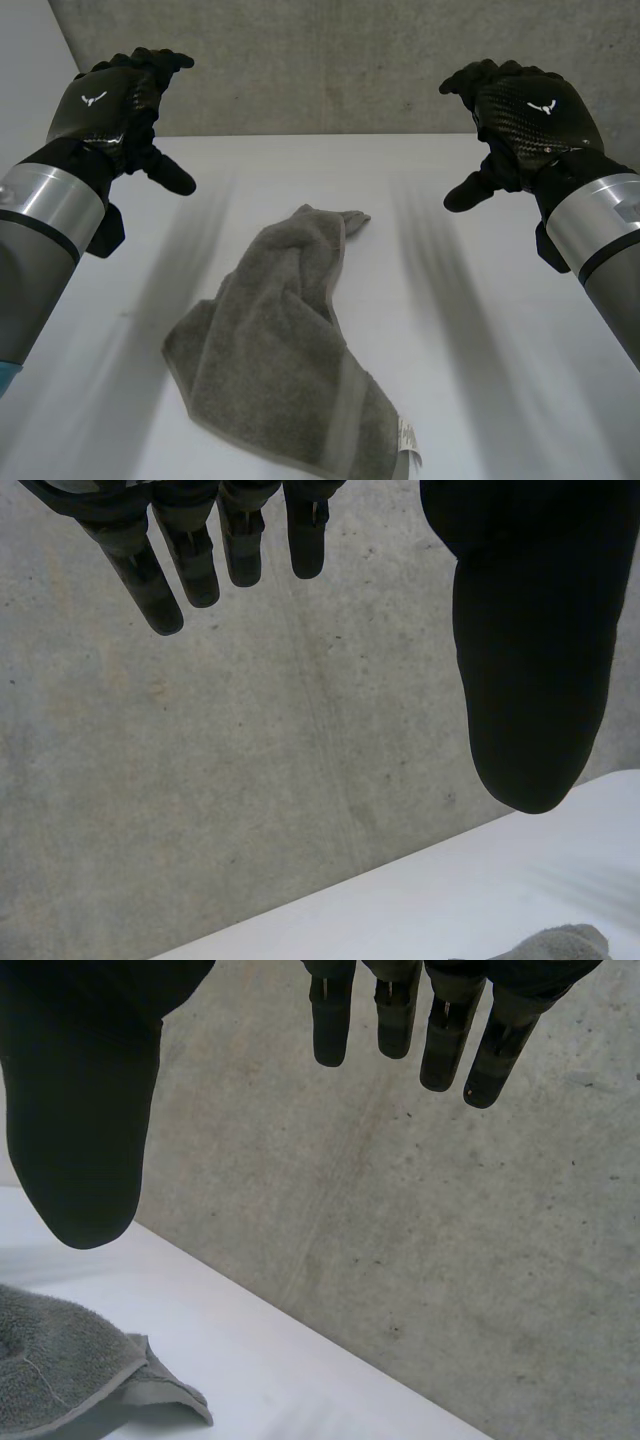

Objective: Fold the towel.

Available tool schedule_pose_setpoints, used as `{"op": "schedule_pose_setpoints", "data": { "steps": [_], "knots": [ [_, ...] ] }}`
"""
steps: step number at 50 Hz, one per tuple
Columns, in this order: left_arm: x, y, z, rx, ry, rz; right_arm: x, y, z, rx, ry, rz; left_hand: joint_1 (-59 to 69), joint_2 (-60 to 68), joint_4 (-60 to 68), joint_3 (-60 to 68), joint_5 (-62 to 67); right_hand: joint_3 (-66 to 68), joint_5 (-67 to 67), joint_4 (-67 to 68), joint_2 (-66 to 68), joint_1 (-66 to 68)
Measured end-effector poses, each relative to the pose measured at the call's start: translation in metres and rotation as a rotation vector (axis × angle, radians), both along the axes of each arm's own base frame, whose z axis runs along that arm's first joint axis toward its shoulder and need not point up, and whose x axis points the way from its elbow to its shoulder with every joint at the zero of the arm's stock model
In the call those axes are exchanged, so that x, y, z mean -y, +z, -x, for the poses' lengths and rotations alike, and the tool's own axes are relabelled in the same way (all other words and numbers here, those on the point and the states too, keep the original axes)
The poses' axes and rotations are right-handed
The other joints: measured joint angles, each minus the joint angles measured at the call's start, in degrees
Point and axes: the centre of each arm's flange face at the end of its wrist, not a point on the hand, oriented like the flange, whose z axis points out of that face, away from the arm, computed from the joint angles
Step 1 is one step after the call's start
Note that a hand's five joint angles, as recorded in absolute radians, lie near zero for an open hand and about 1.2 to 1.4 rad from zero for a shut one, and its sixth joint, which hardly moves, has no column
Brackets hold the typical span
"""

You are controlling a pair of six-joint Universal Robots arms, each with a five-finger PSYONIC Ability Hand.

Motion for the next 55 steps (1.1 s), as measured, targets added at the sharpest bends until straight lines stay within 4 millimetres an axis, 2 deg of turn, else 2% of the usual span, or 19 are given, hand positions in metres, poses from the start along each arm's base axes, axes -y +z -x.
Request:
{"op": "schedule_pose_setpoints", "data": {
  "steps": [10,11,17,22,32,38,42,44,45,47,49,53,55],
  "knots": [
    [0.0,0.0,0.0,0.0,0.0,0.0,0.002,-0.003,0.0,-0.003,-0.004,-0.008,0.0,0.02,0.02,0.0,0.0,0.0,-0.06,0.0,0.0,0.0],
    [0.0,0.0,0.0,0.001,0.0,-0.001,0.002,-0.003,0.0,-0.002,-0.005,-0.009,5.25,5.04,5.11,5.04,4.07,0.93,0.48,0.6,0.69,0.76],
    [0.0,-0.001,0.0,0.001,-0.001,-0.002,0.002,-0.003,0.0,-0.001,-0.005,-0.012,16.43,16.43,16.46,16.45,16.11,8.49,6.91,7.48,8.03,7.91],
    [0.0,-0.001,0.0,0.002,-0.001,-0.003,0.002,-0.004,0.0,-0.003,-0.004,-0.014,3.31,3.72,3.6,3.71,3.77,0.33,0.2,0.05,0.33,0.39],
    [0.0,-0.008,-0.002,0.019,0.007,-0.047,0.011,-0.014,-0.006,-0.021,0.006,-0.04,-0.2,-0.29,-0.26,-0.24,0.24,0.0,-0.06,-0.04,-0.08,0.02],
    [0.004,-0.031,-0.008,0.064,0.035,-0.173,0.033,-0.031,-0.022,-0.072,0.046,-0.08,0.18,0.33,0.11,0.31,0.27,0.0,-0.06,-0.04,-0.08,0.02],
    [0.008,-0.061,-0.014,0.114,0.059,-0.313,0.052,-0.048,-0.039,-0.121,0.115,-0.107,1.66,1.59,1.64,1.62,1.27,0.0,-0.06,-0.04,-0.08,0.02],
    [0.009,-0.082,-0.017,0.144,0.069,-0.398,0.06,-0.057,-0.049,-0.138,0.153,-0.119,2.62,2.53,2.55,2.54,2.27,0.0,-0.06,-0.04,-0.08,0.02],
    [0.009,-0.082,-0.017,0.144,0.069,-0.398,0.06,-0.057,-0.049,-0.138,0.153,-0.119,2.62,2.53,2.55,2.54,2.27,0.0,-0.06,-0.04,-0.08,0.02],
    [0.009,-0.109,-0.019,0.18,0.078,-0.485,0.071,-0.076,-0.071,-0.16,0.234,-0.14,3.67,3.68,3.65,3.63,3.37,-0.01,-0.07,-0.04,-0.08,0.02],
    [0.009,-0.115,-0.019,0.188,0.079,-0.5,0.073,-0.081,-0.076,-0.163,0.25,-0.144,3.71,3.72,3.72,3.7,3.41,0.0,-0.07,-0.04,-0.08,0.02],
    [0.011,-0.148,-0.019,0.256,0.079,-0.55,0.079,-0.106,-0.103,-0.175,0.321,-0.171,4.18,4.2,4.22,4.17,3.88,0.0,-0.07,-0.04,-0.08,0.02],
    [0.011,-0.151,-0.019,0.268,0.078,-0.552,0.079,-0.11,-0.107,-0.176,0.329,-0.176,4.18,4.2,4.22,4.17,3.88,0.0,-0.07,-0.04,-0.08,0.02]
  ]
}}
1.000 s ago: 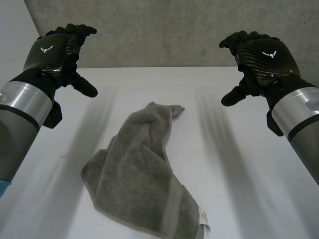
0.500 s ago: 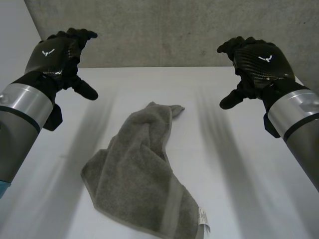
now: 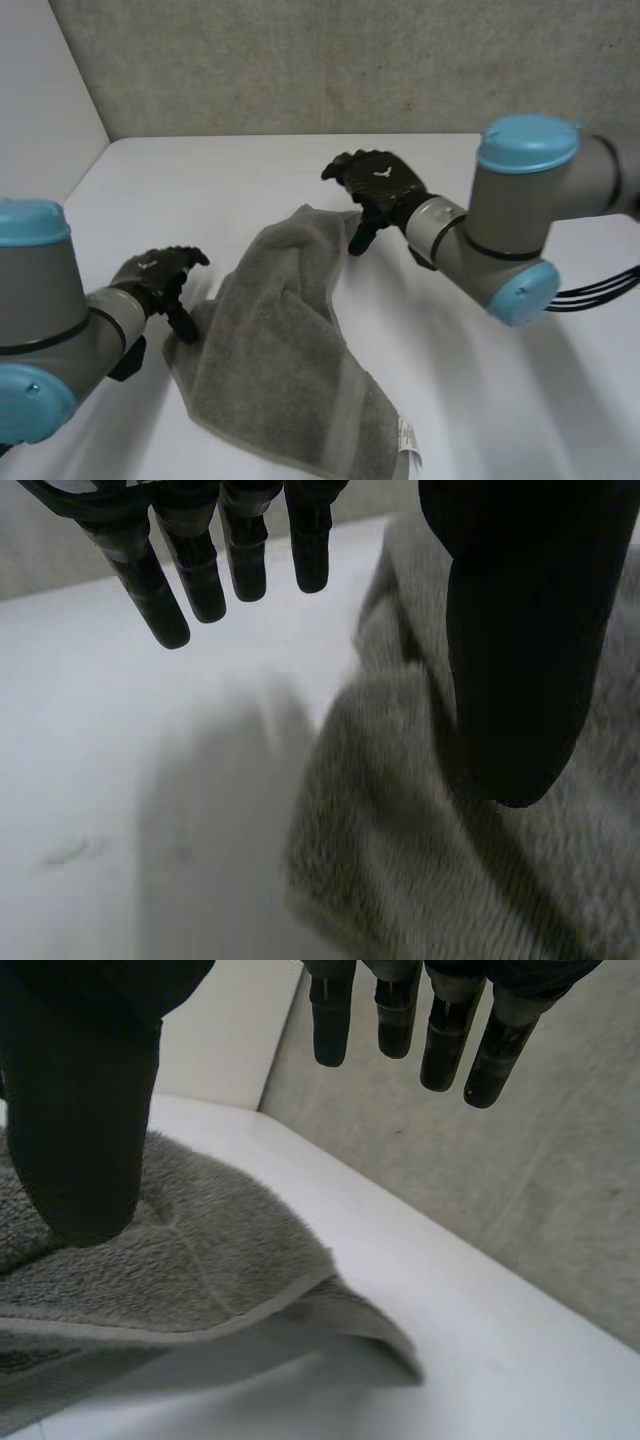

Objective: Fold the towel.

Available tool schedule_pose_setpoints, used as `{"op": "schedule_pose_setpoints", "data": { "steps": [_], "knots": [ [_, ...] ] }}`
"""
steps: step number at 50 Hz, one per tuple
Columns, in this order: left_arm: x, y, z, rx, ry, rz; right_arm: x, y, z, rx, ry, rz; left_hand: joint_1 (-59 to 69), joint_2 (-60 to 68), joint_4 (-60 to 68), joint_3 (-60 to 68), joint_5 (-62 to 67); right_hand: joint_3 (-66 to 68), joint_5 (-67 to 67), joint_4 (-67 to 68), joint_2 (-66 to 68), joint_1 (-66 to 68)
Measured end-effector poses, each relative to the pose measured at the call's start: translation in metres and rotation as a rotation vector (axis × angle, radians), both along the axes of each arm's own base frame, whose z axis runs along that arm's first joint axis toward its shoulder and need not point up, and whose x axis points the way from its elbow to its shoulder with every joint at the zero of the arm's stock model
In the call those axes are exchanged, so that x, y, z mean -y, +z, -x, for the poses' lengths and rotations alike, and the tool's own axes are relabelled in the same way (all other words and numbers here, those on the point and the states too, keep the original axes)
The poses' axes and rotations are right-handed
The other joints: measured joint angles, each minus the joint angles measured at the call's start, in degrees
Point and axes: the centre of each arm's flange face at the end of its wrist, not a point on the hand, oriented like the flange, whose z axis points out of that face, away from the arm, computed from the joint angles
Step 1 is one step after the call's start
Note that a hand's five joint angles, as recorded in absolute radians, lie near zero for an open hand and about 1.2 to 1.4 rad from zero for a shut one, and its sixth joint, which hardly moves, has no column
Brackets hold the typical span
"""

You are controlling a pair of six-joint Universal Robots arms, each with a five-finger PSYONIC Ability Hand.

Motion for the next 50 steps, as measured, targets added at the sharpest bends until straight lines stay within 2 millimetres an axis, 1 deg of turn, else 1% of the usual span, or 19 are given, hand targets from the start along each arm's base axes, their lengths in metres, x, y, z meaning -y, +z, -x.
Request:
{"op": "schedule_pose_setpoints", "data": {
  "steps": [1,2,4,6,9,10,11,12,16,20,22,24,26,29,32,35,37,42,50],
  "knots": [
    [0.0,-0.009,0.0,0.034,-0.015,-0.007,-0.001,-0.01,-0.008,-0.002,0.015,-0.024,0.11,0.1,0.09,0.16,0.14,0.0,0.0,0.0,0.0,0.0],
    [0.0,-0.009,0.0,0.034,-0.015,-0.007,-0.001,-0.01,-0.008,-0.002,0.015,-0.024,0.11,0.1,0.09,0.16,0.14,0.0,0.0,0.0,0.0,0.0],
    [0.001,-0.017,0.001,0.078,-0.038,-0.013,-0.007,-0.026,-0.019,-0.008,0.035,-0.091,0.38,0.42,0.38,0.46,0.48,0.0,0.0,0.0,0.0,0.0],
    [0.001,-0.021,0.001,0.102,-0.053,-0.013,-0.013,-0.034,-0.023,-0.013,0.044,-0.142,0.59,0.59,0.57,0.6,0.58,0.0,0.0,0.0,0.0,0.0],
    [0.002,-0.023,0.001,0.118,-0.063,-0.011,-0.02,-0.039,-0.026,-0.017,0.05,-0.186,0.81,0.81,0.83,0.85,0.84,0.0,0.0,0.0,0.0,0.0],
    [0.004,-0.024,0.002,0.136,-0.077,0.001,-0.03,-0.041,-0.026,-0.022,0.055,-0.233,1.49,1.43,1.44,1.45,1.45,0.0,0.0,0.0,0.0,0.0],
    [0.004,-0.024,0.002,0.136,-0.077,0.001,-0.03,-0.041,-0.026,-0.022,0.055,-0.233,1.49,1.43,1.44,1.45,1.45,0.0,0.0,0.0,0.0,0.0],
    [0.007,-0.023,0.003,0.142,-0.084,0.017,-0.05,-0.035,-0.02,-0.029,0.059,-0.303,1.78,1.77,1.7,1.83,1.72,0.0,0.0,0.0,0.0,0.0],
    [0.013,-0.02,0.005,0.142,-0.092,0.054,-0.07,-0.018,-0.008,-0.024,0.056,-0.324,3.18,3.12,3.12,3.14,3.13,0.0,0.0,0.0,0.0,0.0],
    [0.02,-0.02,0.009,0.15,-0.117,0.086,-0.096,0.001,0.012,-0.018,0.048,-0.315,4.06,4.09,4.11,4.12,4.12,0.0,0.0,0.0,0.0,0.0],
    [0.022,-0.021,0.01,0.157,-0.129,0.091,-0.102,0.004,0.017,-0.021,0.046,-0.315,4.21,4.22,4.17,4.21,4.23,0.0,0.0,0.0,0.0,0.0],
    [0.024,-0.024,0.013,0.179,-0.166,0.101,-0.118,0.005,0.03,-0.041,0.039,-0.323,4.22,4.27,4.23,4.33,4.37,0.0,0.0,0.0,0.0,0.0],
    [0.025,-0.026,0.014,0.19,-0.181,0.104,-0.124,0.004,0.034,-0.051,0.036,-0.326,4.22,4.28,4.24,4.33,4.36,0.0,0.0,0.0,0.0,0.0],
    [0.026,-0.029,0.016,0.214,-0.212,0.111,-0.139,-0.001,0.046,-0.093,0.027,-0.325,4.22,4.28,4.32,4.33,4.36,0.0,0.0,0.0,0.0,0.0],
    [0.027,-0.032,0.017,0.232,-0.23,0.116,-0.153,-0.013,0.058,-0.158,0.023,-0.31,5.37,5.37,5.2,5.4,5.26,0.0,0.0,0.0,0.0,0.0],
    [0.029,-0.032,0.018,0.237,-0.234,0.118,-0.157,-0.018,0.061,-0.178,0.022,-0.303,5.99,5.84,5.83,5.88,5.86,0.0,0.0,0.0,0.0,0.0],
    [0.032,-0.033,0.018,0.24,-0.236,0.122,-0.167,-0.034,0.069,-0.233,0.023,-0.266,10.16,10.09,9.78,9.83,9.75,0.0,0.0,0.0,0.0,0.0],
    [0.034,-0.034,0.019,0.238,-0.235,0.122,-0.177,-0.05,0.071,-0.262,0.045,-0.185,17.42,17.38,17.39,17.42,17.19,0.0,0.0,0.01,0.0,0.0],
    [0.032,-0.038,0.019,0.239,-0.236,0.106,-0.19,-0.067,0.071,-0.302,0.099,-0.126,20.7,20.68,20.55,20.71,20.5,0.89,0.49,0.52,0.57,0.58]
  ]
}}
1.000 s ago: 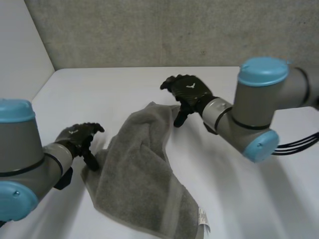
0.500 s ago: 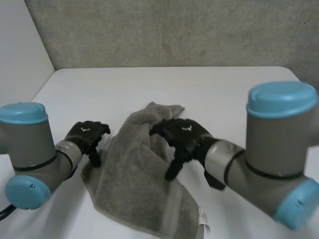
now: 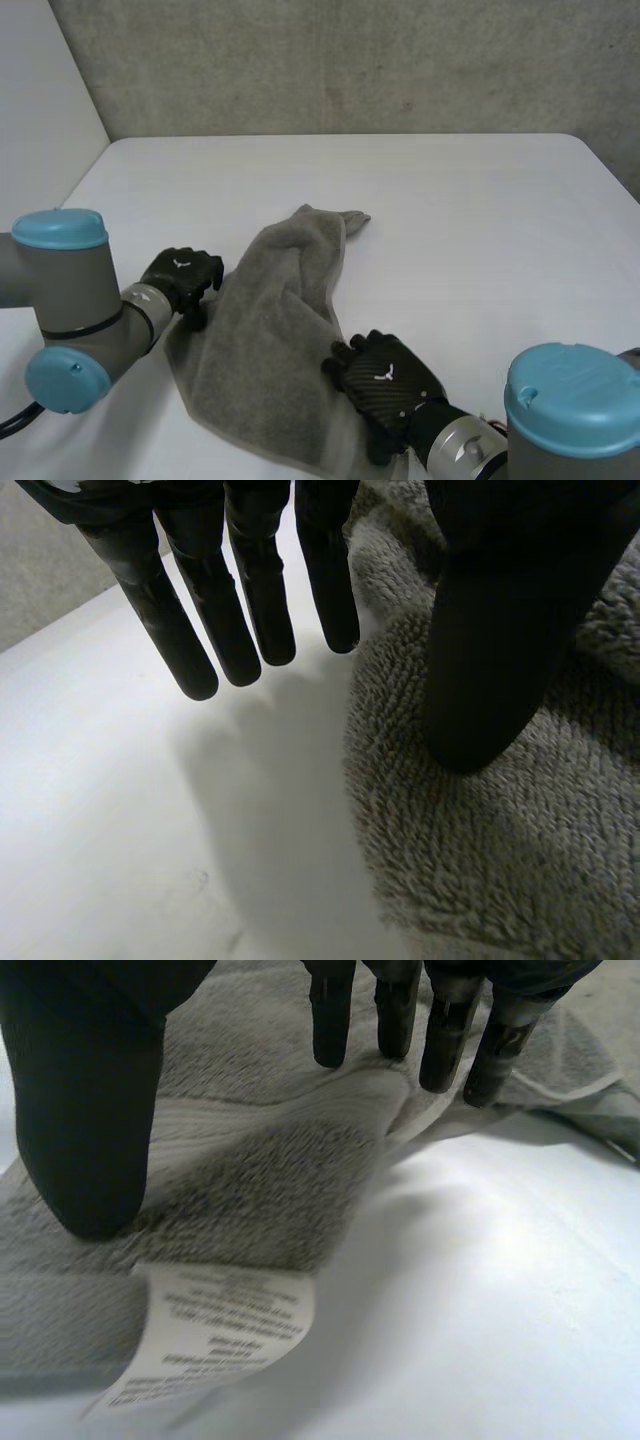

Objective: Fold the towel.

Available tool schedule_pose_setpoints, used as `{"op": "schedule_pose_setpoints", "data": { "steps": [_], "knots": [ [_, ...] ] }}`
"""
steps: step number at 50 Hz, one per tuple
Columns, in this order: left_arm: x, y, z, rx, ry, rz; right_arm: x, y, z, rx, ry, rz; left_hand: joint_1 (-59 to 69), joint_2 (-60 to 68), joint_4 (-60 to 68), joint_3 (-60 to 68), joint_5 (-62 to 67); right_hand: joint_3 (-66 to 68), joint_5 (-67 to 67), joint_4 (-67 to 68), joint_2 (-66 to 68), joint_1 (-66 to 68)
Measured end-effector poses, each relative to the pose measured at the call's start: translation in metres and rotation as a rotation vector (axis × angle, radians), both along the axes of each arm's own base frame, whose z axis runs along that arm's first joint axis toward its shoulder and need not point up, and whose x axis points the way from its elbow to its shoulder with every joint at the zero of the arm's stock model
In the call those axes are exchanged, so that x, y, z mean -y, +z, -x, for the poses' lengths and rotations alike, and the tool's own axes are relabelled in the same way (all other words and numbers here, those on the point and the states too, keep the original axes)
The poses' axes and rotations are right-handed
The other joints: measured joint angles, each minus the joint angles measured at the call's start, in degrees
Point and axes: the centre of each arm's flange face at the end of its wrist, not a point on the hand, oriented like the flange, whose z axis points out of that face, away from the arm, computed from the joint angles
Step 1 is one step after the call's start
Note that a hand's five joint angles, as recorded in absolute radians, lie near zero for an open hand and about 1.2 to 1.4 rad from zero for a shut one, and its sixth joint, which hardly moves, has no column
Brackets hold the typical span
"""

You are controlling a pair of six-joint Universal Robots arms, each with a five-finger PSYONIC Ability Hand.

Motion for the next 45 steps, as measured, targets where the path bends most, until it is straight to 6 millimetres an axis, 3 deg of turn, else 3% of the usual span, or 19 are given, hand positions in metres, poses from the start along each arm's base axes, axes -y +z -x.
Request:
{"op": "schedule_pose_setpoints", "data": {
  "steps": [5,10,12,15,16,19,28,31,32,36,39,45],
  "knots": [
    [-0.002,-0.002,0.0,0.002,-0.001,-0.008,-0.002,-0.005,0.0,-0.008,0.013,0.002,5.77,5.86,5.93,5.8,5.61,8.67,6.97,7.66,8.59,8.13],
    [-0.002,-0.002,0.0,0.004,-0.002,-0.008,0.001,-0.009,-0.001,-0.004,0.01,0.006,18.97,19.37,19.45,19.31,18.85,31.98,29.29,31.37,31.55,30.41],
    [-0.003,-0.002,0.001,0.005,-0.002,-0.007,0.002,-0.012,-0.001,-0.006,0.007,0.005,26.4,27.15,27.25,27.02,26.94,31.98,29.29,31.37,31.55,30.41],
    [-0.003,0.0,0.001,0.005,-0.002,-0.003,0.005,-0.015,-0.001,-0.01,0.001,0.003,27.29,28.68,28.73,28.47,28.2,31.98,29.29,31.37,31.55,30.41],
    [-0.003,0.001,0.002,0.004,-0.003,0.001,0.006,-0.016,-0.002,-0.011,-0.002,0.003,28.1,29.86,29.95,29.72,29.23,53.91,48.33,53.5,52.9,45.33],
    [-0.004,0.008,0.003,-0.002,-0.004,0.018,0.011,-0.016,-0.002,-0.008,-0.014,0.01,29.74,32.38,32.53,32.32,31.54,54.85,48.49,54.58,53.56,45.33],
    [-0.015,0.044,0.007,-0.029,-0.017,0.067,0.068,0.007,0.009,0.037,-0.17,0.088,30.34,33.35,33.5,33.29,32.41,54.88,48.73,54.72,53.56,45.33],
    [-0.028,0.065,0.008,-0.055,-0.021,0.062,0.101,0.033,0.018,0.083,-0.249,0.161,30.35,33.4,33.66,33.4,32.42,54.88,48.74,54.91,53.56,45.33],
    [-0.028,0.065,0.008,-0.055,-0.021,0.062,0.101,0.033,0.018,0.083,-0.249,0.161,30.35,33.4,33.66,33.4,32.42,54.88,48.74,54.91,53.56,45.33],
    [-0.04,0.083,0.011,-0.11,-0.015,0.039,0.126,0.064,0.022,0.125,-0.291,0.226,30.36,33.47,33.69,33.45,32.42,54.88,48.74,54.92,53.56,45.33],
    [-0.041,0.083,0.016,-0.127,-0.016,0.02,0.136,0.072,0.019,0.135,-0.296,0.235,30.36,33.47,33.7,33.45,32.49,54.89,48.75,54.92,53.56,45.33],
    [-0.036,0.07,0.024,-0.124,-0.02,-0.014,0.148,0.069,0.013,0.128,-0.292,0.218,30.61,33.47,33.71,33.45,32.64,54.89,48.75,54.92,53.56,45.33]
  ]
}}
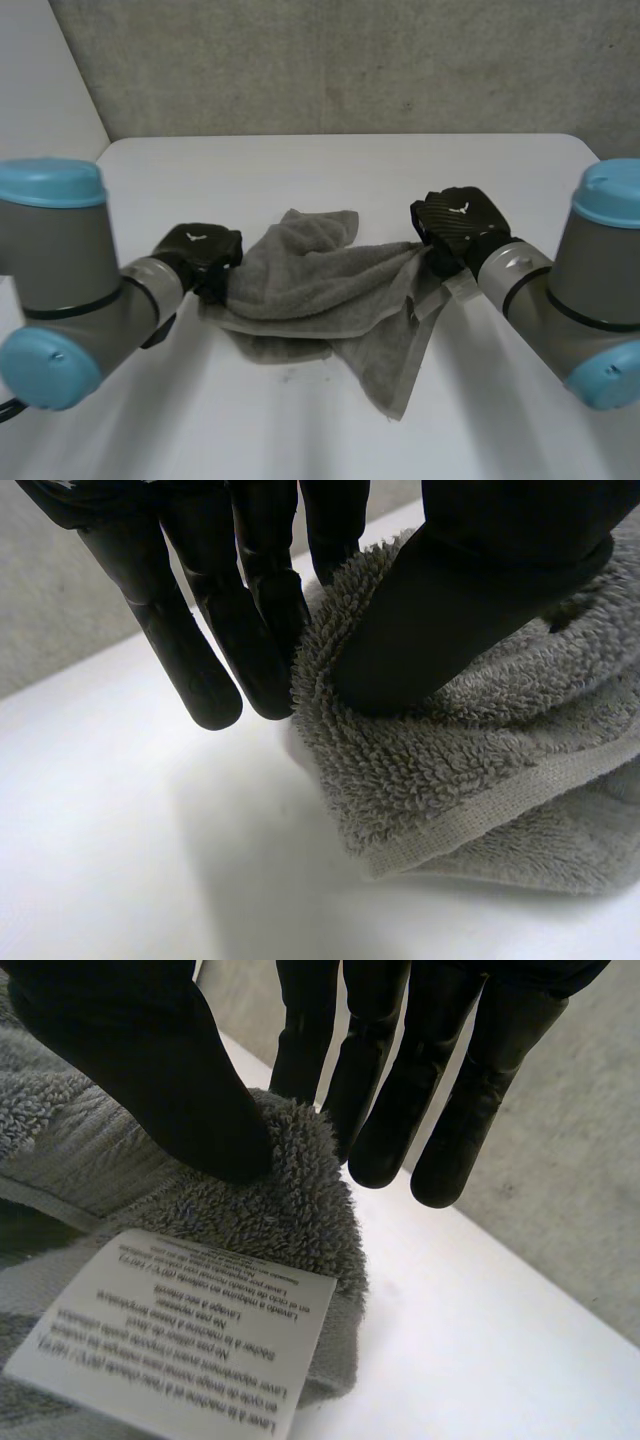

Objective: Fold the towel.

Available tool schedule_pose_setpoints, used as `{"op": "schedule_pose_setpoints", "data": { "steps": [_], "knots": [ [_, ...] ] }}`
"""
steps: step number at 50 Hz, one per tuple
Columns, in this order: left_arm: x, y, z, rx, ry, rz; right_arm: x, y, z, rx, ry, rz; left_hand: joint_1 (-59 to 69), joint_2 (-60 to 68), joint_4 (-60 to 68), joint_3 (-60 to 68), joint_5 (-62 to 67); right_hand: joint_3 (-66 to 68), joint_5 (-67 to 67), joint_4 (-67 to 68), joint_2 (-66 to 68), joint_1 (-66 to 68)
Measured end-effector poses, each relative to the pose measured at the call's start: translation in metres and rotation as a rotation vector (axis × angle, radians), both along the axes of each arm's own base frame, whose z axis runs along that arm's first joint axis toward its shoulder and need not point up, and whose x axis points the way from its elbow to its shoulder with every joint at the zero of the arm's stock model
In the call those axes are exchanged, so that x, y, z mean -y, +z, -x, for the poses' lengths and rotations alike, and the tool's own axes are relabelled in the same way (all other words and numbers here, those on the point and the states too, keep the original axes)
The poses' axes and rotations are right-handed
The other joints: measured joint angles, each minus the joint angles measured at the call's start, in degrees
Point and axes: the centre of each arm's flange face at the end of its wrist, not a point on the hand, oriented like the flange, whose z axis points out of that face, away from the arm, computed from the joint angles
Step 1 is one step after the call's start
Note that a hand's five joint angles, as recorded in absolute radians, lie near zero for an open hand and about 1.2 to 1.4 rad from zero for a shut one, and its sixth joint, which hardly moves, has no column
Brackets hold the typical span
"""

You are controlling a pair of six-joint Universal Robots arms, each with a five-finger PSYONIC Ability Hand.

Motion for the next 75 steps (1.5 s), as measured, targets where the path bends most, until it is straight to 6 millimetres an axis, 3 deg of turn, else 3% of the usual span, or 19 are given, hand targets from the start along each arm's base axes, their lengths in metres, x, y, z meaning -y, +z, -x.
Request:
{"op": "schedule_pose_setpoints", "data": {
  "steps": [5,10,20,26,30,33,37,38,39,42,45,49,50,52,57,61,64,66,75],
  "knots": [
    [0.015,-0.028,0.013,0.049,0.002,-0.034,0.012,-0.022,-0.007,-0.034,0.005,-0.067,0.01,0.0,0.0,0.0,0.0,0.0,0.0,0.0,0.0,0.0],
    [0.019,-0.032,0.012,0.1,0.012,-0.035,0.01,-0.033,-0.006,-0.072,0.01,-0.143,0.01,0.0,0.01,0.0,0.01,0.0,0.0,0.0,0.0,0.0],
    [0.004,0.002,0.001,0.189,-0.005,-0.029,-0.003,-0.012,-0.001,-0.139,0.035,-0.178,0.01,0.0,0.01,0.0,0.01,0.0,0.0,0.0,0.0,0.0],
    [0.016,0.022,0.007,0.202,-0.024,0.069,0.008,0.008,-0.009,-0.146,0.049,-0.068,0.01,0.0,0.01,0.05,0.02,0.0,0.0,0.01,0.0,0.0],
    [0.042,0.048,0.02,0.148,-0.015,0.276,0.034,0.034,-0.02,-0.079,0.037,0.132,0.01,0.0,0.01,0.05,0.01,0.0,0.0,0.01,0.0,0.0],
    [0.065,0.089,0.03,0.044,0.022,0.544,0.057,0.073,-0.03,0.028,0.006,0.384,0.01,0.0,0.01,0.05,0.01,0.38,0.0,0.02,0.29,0.0],
    [0.069,0.135,0.034,-0.073,0.065,0.795,0.065,0.112,-0.033,0.123,-0.021,0.585,0.01,0.0,0.01,0.05,0.01,0.39,0.0,0.02,0.5,0.0],
    [0.069,0.135,0.034,-0.073,0.065,0.795,0.065,0.112,-0.033,0.123,-0.021,0.585,0.01,0.0,0.01,0.05,0.01,0.39,0.0,0.02,0.5,0.0],
    [0.067,0.155,0.033,-0.122,0.083,0.892,0.065,0.127,-0.032,0.155,-0.028,0.65,0.01,0.0,0.01,0.05,0.02,0.39,0.0,0.02,0.54,0.0],
    [0.059,0.167,0.03,-0.155,0.095,0.951,0.061,0.136,-0.031,0.167,-0.028,0.676,0.01,0.0,0.01,0.05,0.22,0.39,0.0,0.02,0.54,0.0],
    [0.051,0.146,0.027,-0.105,0.08,0.854,0.054,0.121,-0.03,0.115,0.002,0.573,0.02,0.0,0.01,0.05,0.23,0.39,0.09,0.02,0.54,0.0],
    [0.037,0.096,0.021,0.008,0.043,0.631,0.043,0.087,-0.029,0.018,0.061,0.37,0.02,0.01,0.02,0.05,0.23,0.39,0.33,0.02,0.54,0.0],
    [0.037,0.096,0.021,0.008,0.043,0.631,0.043,0.087,-0.029,0.018,0.061,0.37,0.02,0.01,0.02,0.05,0.23,0.39,0.33,0.02,0.54,0.0],
    [0.025,0.057,0.015,0.093,0.015,0.46,0.034,0.06,-0.026,-0.058,0.097,0.203,0.02,0.03,0.02,0.05,0.23,0.39,0.36,0.02,0.54,0.0],
    [0.0,0.001,0.011,0.2,-0.042,0.215,0.027,0.023,-0.016,-0.163,0.109,-0.017,0.02,0.05,0.02,0.06,0.23,0.39,0.37,0.02,0.54,0.0],
    [-0.022,-0.03,0.016,0.252,-0.099,0.084,0.026,0.0,-0.003,-0.222,0.09,-0.145,0.02,0.05,0.02,0.06,0.23,0.39,0.37,0.02,0.54,0.0],
    [-0.025,-0.033,0.018,0.256,-0.111,0.071,0.027,-0.004,0.0,-0.229,0.084,-0.165,-0.21,-0.79,-0.2,-0.18,0.05,0.39,0.37,0.02,0.54,0.0],
    [-0.031,-0.034,0.023,0.252,-0.133,0.072,0.03,-0.015,0.01,-0.243,0.054,-0.206,-18.31,-20.81,-20.93,-20.76,-19.74,0.39,0.37,0.02,0.54,0.0],
    [-0.024,-0.013,0.02,0.206,-0.106,0.153,0.053,-0.03,0.04,-0.227,-0.077,-0.177,-53.11,-56.07,-56.23,-55.96,-55.02,0.39,0.37,0.02,0.54,0.0]
  ]
}}
